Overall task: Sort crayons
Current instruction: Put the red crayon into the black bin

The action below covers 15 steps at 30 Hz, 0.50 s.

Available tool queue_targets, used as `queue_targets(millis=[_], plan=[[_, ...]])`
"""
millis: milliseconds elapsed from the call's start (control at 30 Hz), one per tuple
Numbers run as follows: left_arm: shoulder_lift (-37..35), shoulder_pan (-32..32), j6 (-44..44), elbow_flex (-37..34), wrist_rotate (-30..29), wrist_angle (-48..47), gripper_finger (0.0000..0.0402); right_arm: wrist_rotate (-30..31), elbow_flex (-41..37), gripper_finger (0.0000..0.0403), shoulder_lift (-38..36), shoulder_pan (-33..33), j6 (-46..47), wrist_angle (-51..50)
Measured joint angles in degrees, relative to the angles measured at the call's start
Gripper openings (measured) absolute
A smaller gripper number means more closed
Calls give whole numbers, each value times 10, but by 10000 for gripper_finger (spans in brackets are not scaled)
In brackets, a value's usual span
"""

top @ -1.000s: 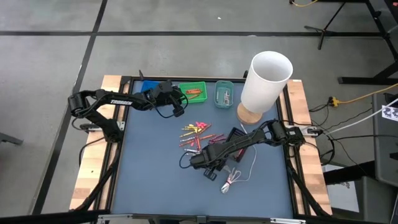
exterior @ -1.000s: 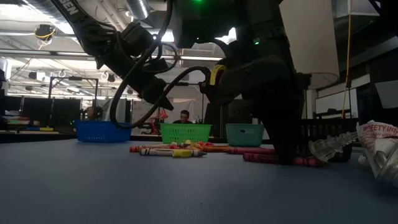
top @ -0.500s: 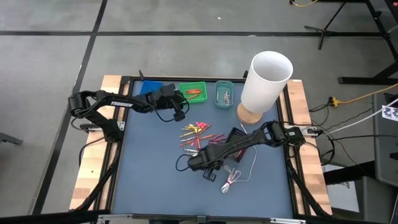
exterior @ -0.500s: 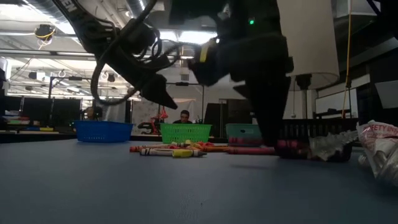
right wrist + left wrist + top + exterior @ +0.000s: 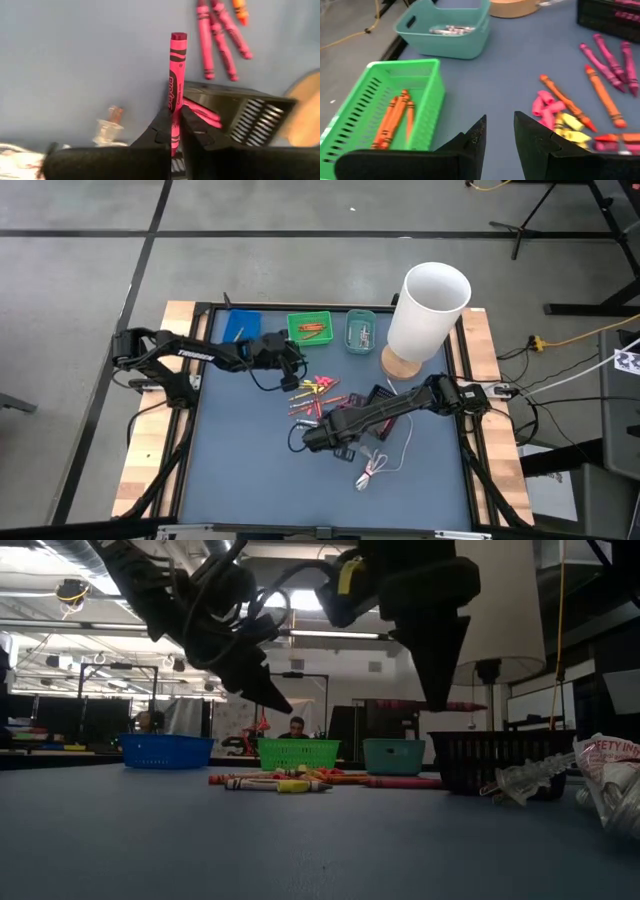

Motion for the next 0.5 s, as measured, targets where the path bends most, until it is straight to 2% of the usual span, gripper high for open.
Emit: queue_targets(millis=[133,500], plan=[[0,-18,-5,0,0,-18,84,22,-4,12,-4,0,-14,0],[0,-52,-21,0,0,-72,84,37,-42,13,-26,11,-69,-1]])
